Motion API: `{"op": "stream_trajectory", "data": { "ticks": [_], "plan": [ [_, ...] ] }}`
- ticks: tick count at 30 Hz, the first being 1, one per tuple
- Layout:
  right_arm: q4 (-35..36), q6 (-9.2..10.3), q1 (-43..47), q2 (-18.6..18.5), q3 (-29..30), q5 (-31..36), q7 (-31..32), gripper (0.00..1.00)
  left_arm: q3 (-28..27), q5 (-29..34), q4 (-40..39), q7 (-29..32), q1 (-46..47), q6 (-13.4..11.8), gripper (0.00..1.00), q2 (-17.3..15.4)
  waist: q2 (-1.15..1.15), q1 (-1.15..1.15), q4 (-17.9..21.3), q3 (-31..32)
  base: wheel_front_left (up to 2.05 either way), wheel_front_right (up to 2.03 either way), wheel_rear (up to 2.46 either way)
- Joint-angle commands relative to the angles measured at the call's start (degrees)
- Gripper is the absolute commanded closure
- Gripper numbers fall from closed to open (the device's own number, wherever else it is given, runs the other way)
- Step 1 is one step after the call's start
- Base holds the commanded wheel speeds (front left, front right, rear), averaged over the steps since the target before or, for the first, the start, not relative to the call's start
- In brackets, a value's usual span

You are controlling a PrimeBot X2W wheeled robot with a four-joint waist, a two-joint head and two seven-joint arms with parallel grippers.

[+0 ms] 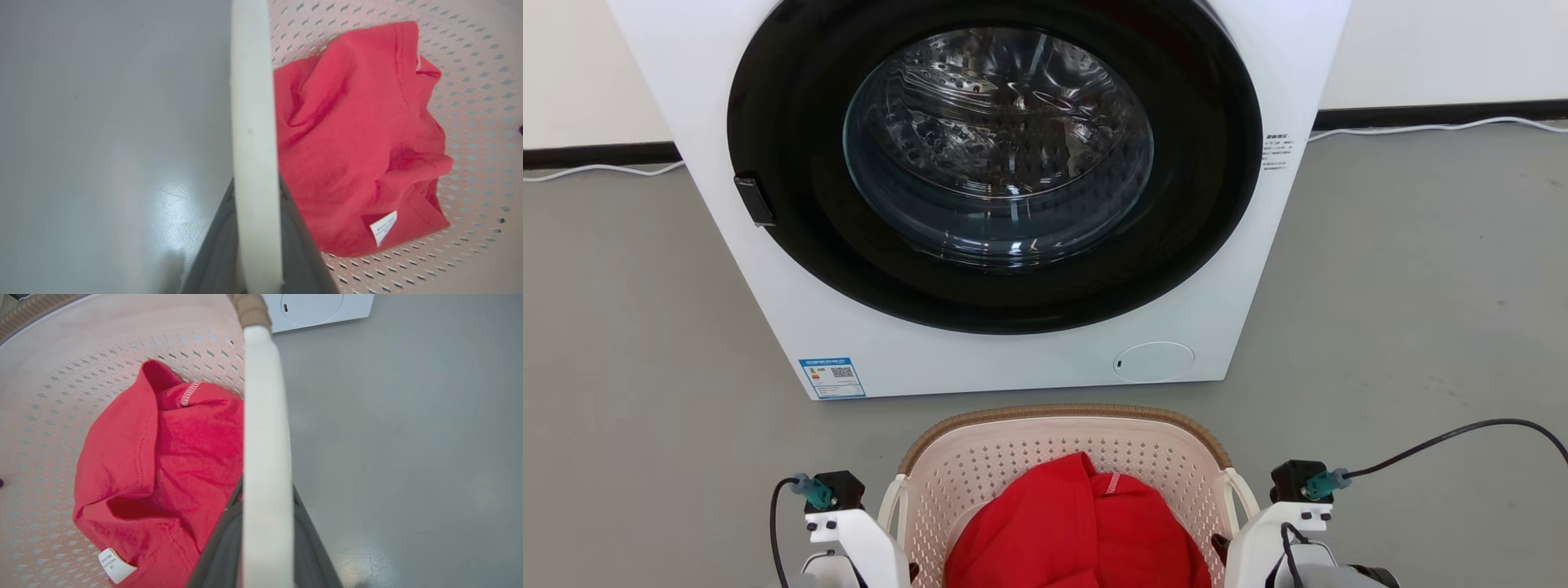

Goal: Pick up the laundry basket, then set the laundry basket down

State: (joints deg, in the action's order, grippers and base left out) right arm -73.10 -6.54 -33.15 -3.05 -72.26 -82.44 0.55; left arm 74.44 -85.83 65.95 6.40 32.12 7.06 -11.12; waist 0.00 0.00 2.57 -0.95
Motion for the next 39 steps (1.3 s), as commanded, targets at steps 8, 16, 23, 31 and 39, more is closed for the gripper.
{"op": "stream_trajectory", "data": {
  "ticks": [8,16,23,31,39],
  "plan": [
    [0.54,-0.95,-1.3,0.17,-0.62,-0.56,-0.14,1.0,-1.76,-0.29,-0.81,-0.86,2.0,0.43,1.0,-1.79,0.0,0.0,0.0,-1.15,0.0,0.0,0.0],
    [1.54,-0.95,-2.95,0.17,-0.78,-0.5,-1.82,1.0,-2.47,-0.2,-3.73,-2.41,3.63,0.43,1.0,-4.75,0.0,0.0,-0.07,-5.12,0.0,0.0,0.0],
    [2.16,-0.95,-5.03,0.17,-0.9,0.01,-3.61,1.0,-3.03,0.5,-7.3,-5.29,5.44,0.43,1.0,-8.18,0.0,0.0,-0.03,-9.33,0.0,0.0,0.0],
    [3.14,-0.95,-7.82,0.17,-1.0,1.23,-7.99,1.0,-3.5,1.27,-11.87,-8.39,7.45,0.43,1.0,-12.47,0.0,0.0,0.27,-14.93,0.0,0.0,0.0],
    [3.38,-0.95,-10.64,0.17,-1.03,1.93,-11.57,1.0,-3.66,2.14,-15.6,-10.43,9.98,0.43,1.0,-15.97,0.0,0.0,0.14,-20.86,0.0,0.0,0.0]
  ]
}}
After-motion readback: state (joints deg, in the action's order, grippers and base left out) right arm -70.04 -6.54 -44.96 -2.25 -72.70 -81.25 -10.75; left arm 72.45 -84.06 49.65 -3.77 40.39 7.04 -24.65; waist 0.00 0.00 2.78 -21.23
